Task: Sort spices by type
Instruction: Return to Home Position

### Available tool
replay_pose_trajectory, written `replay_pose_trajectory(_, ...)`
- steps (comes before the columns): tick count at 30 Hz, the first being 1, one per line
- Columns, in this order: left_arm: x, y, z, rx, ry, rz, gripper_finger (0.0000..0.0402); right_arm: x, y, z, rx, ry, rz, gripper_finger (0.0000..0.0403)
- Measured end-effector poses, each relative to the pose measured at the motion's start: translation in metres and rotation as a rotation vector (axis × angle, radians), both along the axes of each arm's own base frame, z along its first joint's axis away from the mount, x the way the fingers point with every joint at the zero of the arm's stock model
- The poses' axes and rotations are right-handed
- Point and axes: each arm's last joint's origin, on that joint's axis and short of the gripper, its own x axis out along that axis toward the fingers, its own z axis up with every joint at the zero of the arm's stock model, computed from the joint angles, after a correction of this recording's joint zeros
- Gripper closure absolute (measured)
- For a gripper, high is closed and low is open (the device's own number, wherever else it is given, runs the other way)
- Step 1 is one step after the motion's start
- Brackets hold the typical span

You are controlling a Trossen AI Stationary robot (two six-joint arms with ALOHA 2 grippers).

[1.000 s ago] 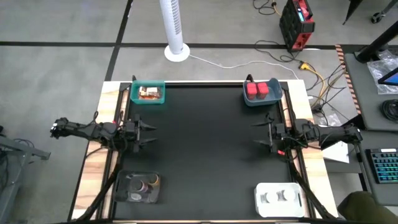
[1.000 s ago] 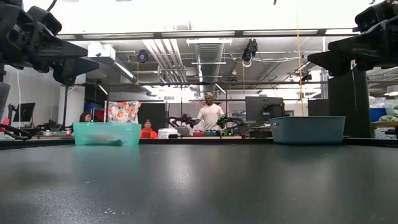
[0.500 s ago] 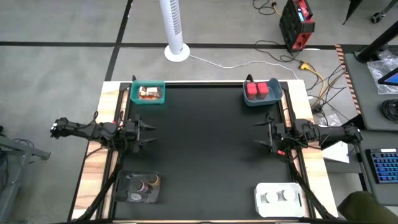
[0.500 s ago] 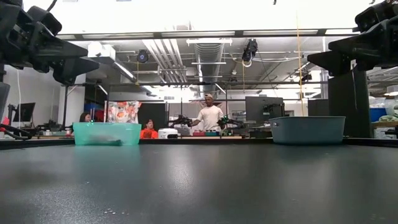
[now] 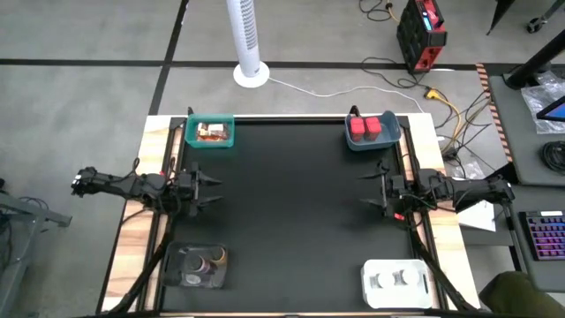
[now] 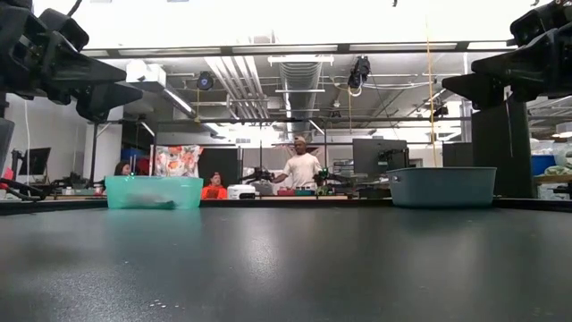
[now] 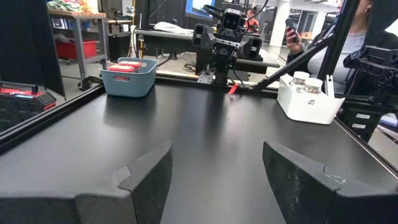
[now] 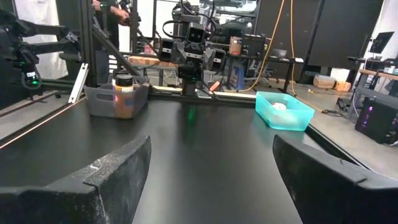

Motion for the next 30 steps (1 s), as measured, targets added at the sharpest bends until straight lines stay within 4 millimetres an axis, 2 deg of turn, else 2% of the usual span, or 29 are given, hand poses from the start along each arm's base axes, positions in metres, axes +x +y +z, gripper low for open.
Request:
replay_pose_trajectory(14,0.0,0.0,0.0,0.0,0.0,0.0,0.0168,0.0,0.0,0.0,0.0,0.0,0.0,0.0053)
replay_pose_trajectory(30,0.0,0.0,0.0,0.0,0.0,0.0,0.0168,0.0,0.0,0.0,0.0,0.0,0.0,0.0071)
